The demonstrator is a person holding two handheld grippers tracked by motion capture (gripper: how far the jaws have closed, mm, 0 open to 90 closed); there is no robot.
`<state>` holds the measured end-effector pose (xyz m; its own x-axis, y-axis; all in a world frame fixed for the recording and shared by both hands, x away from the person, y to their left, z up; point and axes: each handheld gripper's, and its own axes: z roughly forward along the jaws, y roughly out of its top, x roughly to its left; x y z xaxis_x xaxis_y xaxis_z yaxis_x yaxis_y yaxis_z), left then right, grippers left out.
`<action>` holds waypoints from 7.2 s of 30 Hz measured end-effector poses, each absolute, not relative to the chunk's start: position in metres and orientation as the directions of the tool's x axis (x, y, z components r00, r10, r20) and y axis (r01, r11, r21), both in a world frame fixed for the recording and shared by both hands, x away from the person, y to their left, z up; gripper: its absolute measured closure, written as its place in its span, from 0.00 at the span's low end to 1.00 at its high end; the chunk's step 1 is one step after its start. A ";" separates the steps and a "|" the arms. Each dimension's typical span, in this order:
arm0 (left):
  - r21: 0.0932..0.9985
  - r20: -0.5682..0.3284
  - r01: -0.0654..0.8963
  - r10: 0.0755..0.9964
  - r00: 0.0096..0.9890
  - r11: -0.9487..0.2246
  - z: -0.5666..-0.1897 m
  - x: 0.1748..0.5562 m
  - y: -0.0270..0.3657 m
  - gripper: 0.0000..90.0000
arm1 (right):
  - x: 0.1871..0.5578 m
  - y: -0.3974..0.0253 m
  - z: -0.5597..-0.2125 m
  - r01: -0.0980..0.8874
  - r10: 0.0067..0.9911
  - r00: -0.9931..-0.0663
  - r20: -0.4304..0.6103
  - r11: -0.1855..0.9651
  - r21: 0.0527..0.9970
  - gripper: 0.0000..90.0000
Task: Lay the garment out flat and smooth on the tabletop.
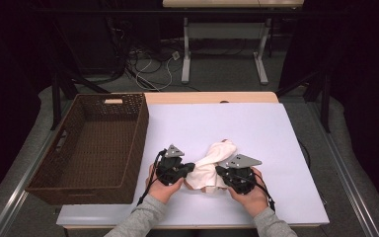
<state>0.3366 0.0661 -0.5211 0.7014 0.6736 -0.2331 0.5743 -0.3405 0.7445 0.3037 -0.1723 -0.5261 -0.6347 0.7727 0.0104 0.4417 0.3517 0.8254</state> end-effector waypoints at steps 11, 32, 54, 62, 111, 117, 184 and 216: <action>0.754 -0.228 0.552 0.646 0.728 -0.356 -0.514 0.332 0.063 1.00 | 0.299 -0.166 -0.524 0.417 0.738 -0.675 0.025 0.353 0.837 0.69; 0.763 -0.247 0.531 0.593 0.766 -0.367 -0.509 0.321 0.050 1.00 | 0.300 -0.157 -0.531 0.416 0.719 -0.695 0.014 0.386 0.823 0.60; 0.762 -0.260 0.537 0.589 0.765 -0.362 -0.510 0.318 0.046 0.99 | 0.298 -0.153 -0.529 0.392 0.707 -0.707 -0.020 0.415 0.821 0.99; 0.771 -0.262 0.534 0.591 0.763 -0.347 -0.508 0.319 0.049 0.95 | 0.297 -0.159 -0.522 0.369 0.718 -0.695 -0.029 0.391 0.843 1.00; 0.791 -0.247 0.537 0.650 0.718 -0.293 -0.512 0.328 0.058 0.54 | 0.325 -0.249 -0.517 0.514 0.885 -0.453 0.105 0.163 0.842 0.93; 0.796 -0.248 0.537 0.661 0.708 -0.277 -0.511 0.329 0.059 0.51 | 0.317 -0.248 -0.506 0.477 0.881 -0.465 0.089 0.165 0.863 0.83; 0.830 -0.162 0.479 0.699 0.697 -0.285 -0.514 0.332 0.068 0.36 | 0.320 -0.173 -0.529 0.427 0.748 -0.661 -0.056 0.437 0.792 0.70; 0.834 -0.165 0.483 0.715 0.680 -0.266 -0.507 0.332 0.076 0.37 | 0.326 -0.176 -0.507 0.450 0.761 -0.645 0.068 0.307 0.838 0.93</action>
